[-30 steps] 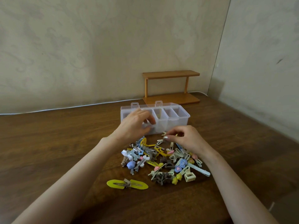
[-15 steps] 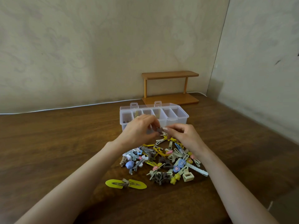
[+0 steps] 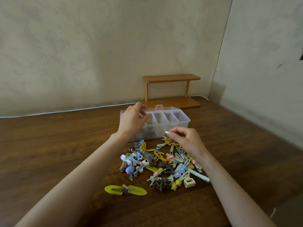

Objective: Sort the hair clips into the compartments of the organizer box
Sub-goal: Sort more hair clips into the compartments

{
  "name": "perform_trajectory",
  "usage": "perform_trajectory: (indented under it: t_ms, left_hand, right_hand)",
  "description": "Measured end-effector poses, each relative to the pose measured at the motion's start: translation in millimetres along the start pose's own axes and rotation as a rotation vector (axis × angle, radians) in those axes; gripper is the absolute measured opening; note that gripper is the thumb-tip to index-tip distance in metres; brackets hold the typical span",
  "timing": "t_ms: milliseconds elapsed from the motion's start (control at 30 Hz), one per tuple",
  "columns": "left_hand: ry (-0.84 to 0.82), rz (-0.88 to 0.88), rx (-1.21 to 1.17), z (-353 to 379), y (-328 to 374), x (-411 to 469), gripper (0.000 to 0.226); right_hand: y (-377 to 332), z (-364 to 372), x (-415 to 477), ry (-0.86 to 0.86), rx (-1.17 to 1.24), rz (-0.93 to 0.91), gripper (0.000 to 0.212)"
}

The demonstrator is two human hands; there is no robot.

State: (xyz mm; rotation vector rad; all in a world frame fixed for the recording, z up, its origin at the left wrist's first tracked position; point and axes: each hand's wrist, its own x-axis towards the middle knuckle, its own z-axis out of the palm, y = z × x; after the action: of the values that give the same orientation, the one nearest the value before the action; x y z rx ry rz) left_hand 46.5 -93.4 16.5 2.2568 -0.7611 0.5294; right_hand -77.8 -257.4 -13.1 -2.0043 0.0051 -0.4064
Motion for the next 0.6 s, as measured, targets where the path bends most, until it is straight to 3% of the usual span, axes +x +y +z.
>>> perform_trajectory:
  t_ms: [200,367,600]
  left_hand:
    - [0.027,0.056,0.043,-11.8,-8.3,-15.6,0.019]
    - [-0.013,0.133,0.036,-25.0,-11.6,-30.4,0.016]
    - [-0.041,0.145,0.005,-30.2,-9.1,-33.8,0.016]
  right_hand:
    - [-6.0,3.5,-3.2,-0.056,-0.052,-0.037,0.009]
    - [-10.2,14.8,-8.4,-0.183,-0.298,-0.158,0.009]
    - [-16.0,21.3,-12.0,-0.367,-0.456,-0.252,0.033]
